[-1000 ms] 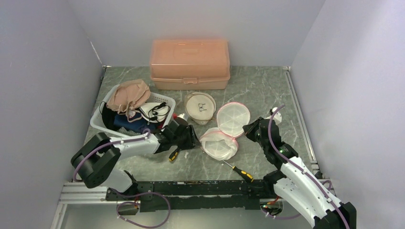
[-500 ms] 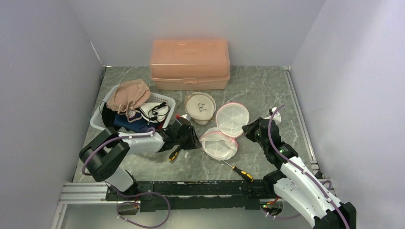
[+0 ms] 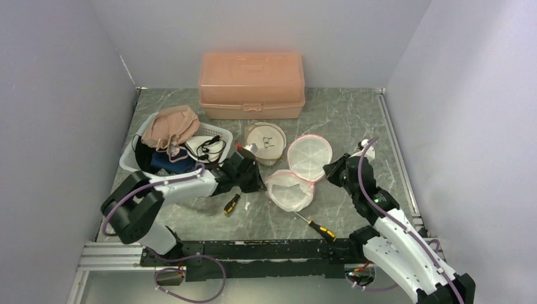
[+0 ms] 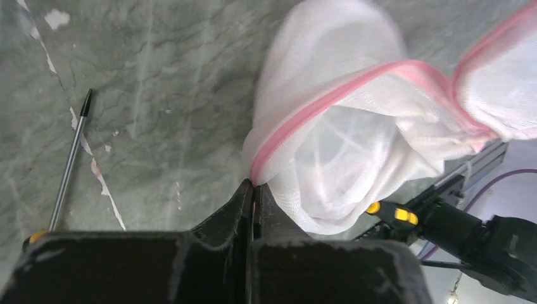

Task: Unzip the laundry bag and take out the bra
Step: Adjust the laundry bag at the center of the board.

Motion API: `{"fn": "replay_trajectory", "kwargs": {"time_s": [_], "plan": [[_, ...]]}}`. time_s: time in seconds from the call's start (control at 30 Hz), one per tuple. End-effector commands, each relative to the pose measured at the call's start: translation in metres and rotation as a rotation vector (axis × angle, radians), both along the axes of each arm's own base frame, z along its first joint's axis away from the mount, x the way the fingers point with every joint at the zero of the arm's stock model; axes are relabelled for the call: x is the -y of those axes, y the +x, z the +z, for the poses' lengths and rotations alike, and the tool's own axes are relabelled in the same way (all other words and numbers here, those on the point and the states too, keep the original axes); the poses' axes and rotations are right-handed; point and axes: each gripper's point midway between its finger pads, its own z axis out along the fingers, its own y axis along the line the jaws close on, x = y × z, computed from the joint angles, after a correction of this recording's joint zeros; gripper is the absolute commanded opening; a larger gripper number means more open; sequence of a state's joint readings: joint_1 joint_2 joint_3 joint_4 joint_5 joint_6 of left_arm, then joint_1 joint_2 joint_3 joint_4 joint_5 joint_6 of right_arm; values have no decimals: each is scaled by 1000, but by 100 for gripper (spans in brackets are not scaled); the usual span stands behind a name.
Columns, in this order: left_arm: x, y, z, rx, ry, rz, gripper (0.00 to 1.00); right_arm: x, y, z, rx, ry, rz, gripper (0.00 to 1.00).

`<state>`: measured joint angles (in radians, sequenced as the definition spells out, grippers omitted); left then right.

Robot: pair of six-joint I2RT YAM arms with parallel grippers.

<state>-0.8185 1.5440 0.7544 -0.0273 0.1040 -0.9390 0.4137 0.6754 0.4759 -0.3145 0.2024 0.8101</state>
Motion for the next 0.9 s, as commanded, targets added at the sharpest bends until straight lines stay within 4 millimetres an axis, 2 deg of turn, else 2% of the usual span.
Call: {"fn": "replay_trajectory", "kwargs": {"time_s": [0.0,0.1,0.2,0.23,0.3,0.37,0.4,0.47,0.53,0.57,0.6,0.63,0.67,0.7,0.77,0.8,0.83,0.87], "plan": [[-3,18,92,179,-15,-22,3,8,11,88,208,-41,1,0],[-7,17,149,237,-29,-34,3,14,10,134,276,-55,-11,0],[-12,10,189,269,-57,-28,3,18,9,155,306,-61,-26,0],[-13,8,190,265,-64,-24,3,19,10,153,302,-64,-34,0],[-13,7,176,241,-54,-17,3,17,16,136,255,-82,-35,0],[-13,1,151,133,-28,-41,3,14,21,99,139,-117,-31,0],[-11,-3,158,111,-33,-61,3,16,19,93,109,-123,-48,0],[-11,-9,199,197,-56,-76,3,17,13,105,170,-94,-52,0],[-22,-12,242,304,-87,-49,3,25,5,133,280,-59,-79,0],[-32,-8,254,351,-78,-16,3,29,3,144,301,-62,-93,0],[-40,-6,255,365,-50,5,3,31,3,151,301,-68,-102,0],[-48,0,242,351,4,38,3,31,4,152,290,-74,-109,0],[-51,5,218,302,49,51,3,30,7,147,273,-74,-109,0],[-46,7,178,198,78,26,3,25,11,138,249,-68,-101,0],[-23,-7,114,-18,41,-88,3,16,18,110,187,-59,-85,0],[-17,-12,99,-62,55,-109,3,13,20,93,146,-62,-83,0],[-16,-17,99,-53,93,-110,3,12,20,78,107,-70,-85,0],[-15,-15,120,42,103,-89,3,13,19,69,90,-75,-84,0]]}}
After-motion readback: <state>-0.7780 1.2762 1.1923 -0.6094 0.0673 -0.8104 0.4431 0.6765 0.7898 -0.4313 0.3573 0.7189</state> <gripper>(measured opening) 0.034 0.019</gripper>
